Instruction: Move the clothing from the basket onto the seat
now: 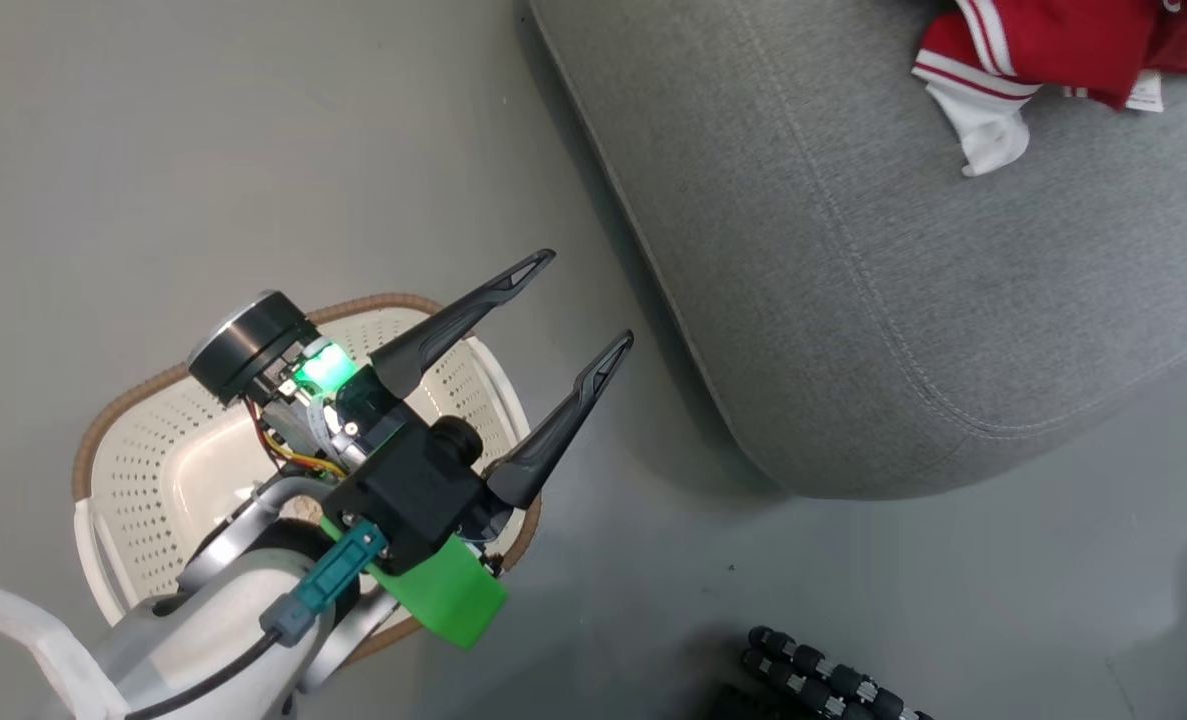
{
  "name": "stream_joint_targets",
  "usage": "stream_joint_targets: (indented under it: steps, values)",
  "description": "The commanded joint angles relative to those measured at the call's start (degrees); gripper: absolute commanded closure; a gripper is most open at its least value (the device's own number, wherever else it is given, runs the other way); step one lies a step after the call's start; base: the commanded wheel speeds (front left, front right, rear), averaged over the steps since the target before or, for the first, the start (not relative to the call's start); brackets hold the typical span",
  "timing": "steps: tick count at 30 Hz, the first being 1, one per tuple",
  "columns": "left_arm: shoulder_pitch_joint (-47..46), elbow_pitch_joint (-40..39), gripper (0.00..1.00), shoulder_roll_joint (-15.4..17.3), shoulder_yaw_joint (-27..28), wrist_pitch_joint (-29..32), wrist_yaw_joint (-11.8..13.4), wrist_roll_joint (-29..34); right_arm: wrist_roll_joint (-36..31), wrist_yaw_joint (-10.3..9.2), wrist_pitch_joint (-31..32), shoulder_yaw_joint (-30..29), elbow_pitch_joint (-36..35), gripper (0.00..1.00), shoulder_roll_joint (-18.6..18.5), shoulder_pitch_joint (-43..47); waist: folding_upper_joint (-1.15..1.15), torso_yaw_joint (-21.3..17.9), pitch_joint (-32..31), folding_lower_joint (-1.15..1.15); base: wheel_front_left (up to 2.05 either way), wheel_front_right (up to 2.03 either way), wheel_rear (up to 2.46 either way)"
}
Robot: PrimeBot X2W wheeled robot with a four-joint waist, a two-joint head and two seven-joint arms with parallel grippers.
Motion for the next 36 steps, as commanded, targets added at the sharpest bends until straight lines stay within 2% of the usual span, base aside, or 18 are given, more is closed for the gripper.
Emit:
stream_joint_targets:
  steps: [1,8,9,10,11,13,18,27,36]
  values:
    - [-1.5,-0.5,0.0,0.8,0.3,0.2,-0.3,0.6,-0.1,-0.02,-0.5,0.4,3.1,1.0,0.0,-1.6,0.0,4.1,6.9,-0.01,0.0,0.0,0.0]
    - [-3.4,-1.0,0.0,1.6,0.3,0.6,-0.3,1.3,0.0,-0.02,-2.9,1.6,15.9,1.0,0.7,-4.3,0.0,4.9,10.2,-0.01,0.0,0.0,0.0]
    - [-3.4,-0.9,0.0,1.7,0.3,0.5,-0.2,1.3,-0.2,-0.02,-3.1,1.8,17.2,0.45,0.9,-4.1,0.0,4.9,10.4,-0.01,0.0,0.0,0.0]
    - [-3.4,-0.9,0.0,1.8,0.3,0.5,-0.1,1.4,-0.2,-0.02,-3.3,1.8,18.1,0.45,1.1,-3.8,0.0,4.9,10.5,-0.01,0.0,0.0,0.0]
    - [-3.4,-0.8,0.0,1.8,0.4,0.5,0.0,1.4,-0.3,-0.02,-3.5,1.7,19.0,0.0,1.1,-3.5,0.0,4.9,10.7,-0.01,0.0,0.0,0.0]
    - [-3.2,-0.7,0.0,2.0,0.4,0.4,0.1,1.3,-0.1,-0.02,-3.6,1.4,19.9,0.0,1.3,-2.8,0.0,4.7,10.7,-0.01,0.0,0.0,0.0]
    - [-2.4,0.0,0.0,2.3,0.7,-0.1,0.6,0.6,-0.4,-0.03,-3.7,-0.4,16.4,0.0,1.5,0.6,0.0,4.2,9.5,-0.01,0.0,0.0,0.0]
    - [0.2,3.3,0.0,0.6,0.1,-3.2,1.9,-1.0,-1.0,-0.03,-3.7,-2.1,5.9,0.0,4.2,12.2,0.0,4.3,3.1,-0.01,0.0,0.0,0.0]
    - [3.3,7.4,0.0,-2.1,0.0,-6.7,4.1,-3.0,-2.6,-0.03,-3.7,-0.9,-4.4,0.0,7.4,23.4,0.0,5.8,-3.6,-0.01,0.0,0.0,0.0]
